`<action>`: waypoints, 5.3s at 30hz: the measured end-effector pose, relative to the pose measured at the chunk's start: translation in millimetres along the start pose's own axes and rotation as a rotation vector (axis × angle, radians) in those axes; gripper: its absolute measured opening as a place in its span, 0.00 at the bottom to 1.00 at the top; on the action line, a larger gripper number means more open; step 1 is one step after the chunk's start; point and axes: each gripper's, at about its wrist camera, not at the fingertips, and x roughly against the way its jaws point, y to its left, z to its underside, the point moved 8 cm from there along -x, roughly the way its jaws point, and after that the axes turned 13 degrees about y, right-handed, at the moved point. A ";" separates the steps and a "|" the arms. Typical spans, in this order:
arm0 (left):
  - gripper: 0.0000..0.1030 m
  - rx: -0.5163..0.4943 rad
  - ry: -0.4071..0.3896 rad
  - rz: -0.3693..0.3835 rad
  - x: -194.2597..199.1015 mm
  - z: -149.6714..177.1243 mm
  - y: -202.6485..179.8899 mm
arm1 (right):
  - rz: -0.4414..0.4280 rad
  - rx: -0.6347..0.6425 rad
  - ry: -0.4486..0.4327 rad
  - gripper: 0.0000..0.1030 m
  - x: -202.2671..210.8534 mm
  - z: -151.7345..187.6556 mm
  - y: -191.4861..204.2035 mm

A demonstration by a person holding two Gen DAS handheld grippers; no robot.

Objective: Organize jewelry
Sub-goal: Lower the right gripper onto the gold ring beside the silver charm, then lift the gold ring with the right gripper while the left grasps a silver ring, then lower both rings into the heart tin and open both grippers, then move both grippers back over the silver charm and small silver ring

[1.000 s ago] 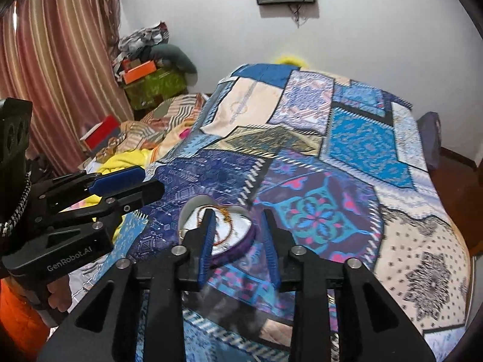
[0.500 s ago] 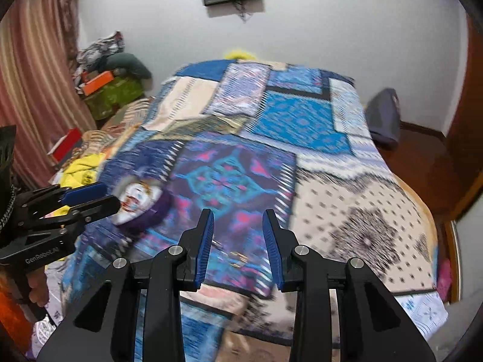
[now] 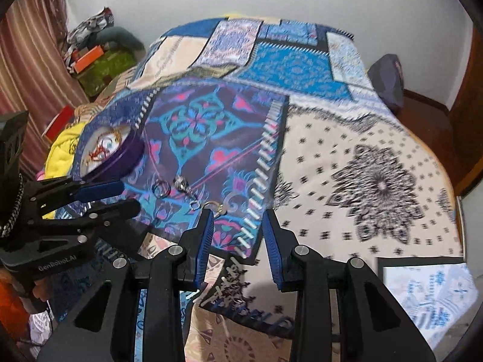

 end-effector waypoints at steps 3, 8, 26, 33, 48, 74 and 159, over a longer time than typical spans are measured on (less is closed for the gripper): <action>0.37 -0.007 0.021 -0.007 -11.1 -1.2 1.0 | -0.003 0.031 0.029 0.29 -12.4 -1.6 6.4; 0.37 -0.027 0.034 -0.014 -19.4 -5.4 1.6 | 0.012 0.085 0.081 0.29 -31.1 0.2 14.0; 0.20 -0.077 0.018 -0.053 -34.0 -19.2 -4.9 | 0.020 0.134 0.078 0.15 -42.1 -1.7 23.6; 0.20 -0.067 0.019 -0.028 -33.2 -19.9 -3.6 | 0.015 0.111 0.073 0.08 -40.3 -2.0 21.3; 0.20 -0.039 0.004 -0.016 -19.9 -5.3 7.5 | 0.017 0.140 0.115 0.17 -41.8 -3.2 24.8; 0.20 -0.014 -0.057 -0.003 12.9 -3.2 17.4 | 0.032 0.155 0.057 0.08 -30.5 -9.6 37.3; 0.27 0.149 -0.199 -0.109 90.7 -11.1 114.0 | -0.074 0.179 -0.126 0.21 25.4 -75.8 111.1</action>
